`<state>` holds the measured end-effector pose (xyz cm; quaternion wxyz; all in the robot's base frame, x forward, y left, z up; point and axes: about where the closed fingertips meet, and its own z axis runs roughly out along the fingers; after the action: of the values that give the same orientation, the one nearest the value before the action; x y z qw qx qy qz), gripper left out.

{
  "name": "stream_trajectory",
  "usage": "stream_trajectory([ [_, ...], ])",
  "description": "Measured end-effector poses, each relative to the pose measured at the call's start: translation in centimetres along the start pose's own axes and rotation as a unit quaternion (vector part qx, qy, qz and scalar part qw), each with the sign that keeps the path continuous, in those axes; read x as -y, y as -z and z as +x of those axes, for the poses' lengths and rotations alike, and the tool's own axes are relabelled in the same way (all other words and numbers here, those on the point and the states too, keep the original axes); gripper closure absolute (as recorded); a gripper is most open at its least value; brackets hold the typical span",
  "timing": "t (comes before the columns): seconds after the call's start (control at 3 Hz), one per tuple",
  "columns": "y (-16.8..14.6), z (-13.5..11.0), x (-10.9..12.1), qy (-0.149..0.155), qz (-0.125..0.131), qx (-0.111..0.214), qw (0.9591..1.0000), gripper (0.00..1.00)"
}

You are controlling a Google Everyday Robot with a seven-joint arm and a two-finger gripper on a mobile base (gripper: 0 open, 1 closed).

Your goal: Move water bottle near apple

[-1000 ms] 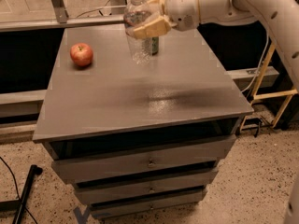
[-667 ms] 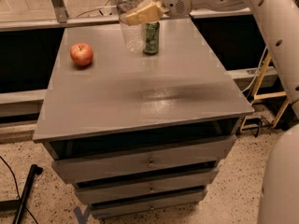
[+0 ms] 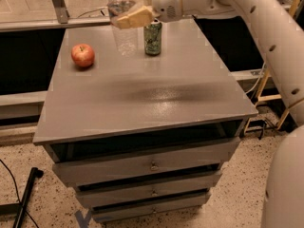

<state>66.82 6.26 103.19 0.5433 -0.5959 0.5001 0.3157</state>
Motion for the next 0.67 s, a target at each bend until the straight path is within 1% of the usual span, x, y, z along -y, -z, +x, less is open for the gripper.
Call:
stream_trajectory([
  [0.33, -3.9, 0.1, 0.0, -0.022, 0.024, 0.012, 0.9994, 1.0],
  [0.67, -6.0, 0.4, 0.3, -0.034, 0.04, 0.002, 0.9986, 1.0],
])
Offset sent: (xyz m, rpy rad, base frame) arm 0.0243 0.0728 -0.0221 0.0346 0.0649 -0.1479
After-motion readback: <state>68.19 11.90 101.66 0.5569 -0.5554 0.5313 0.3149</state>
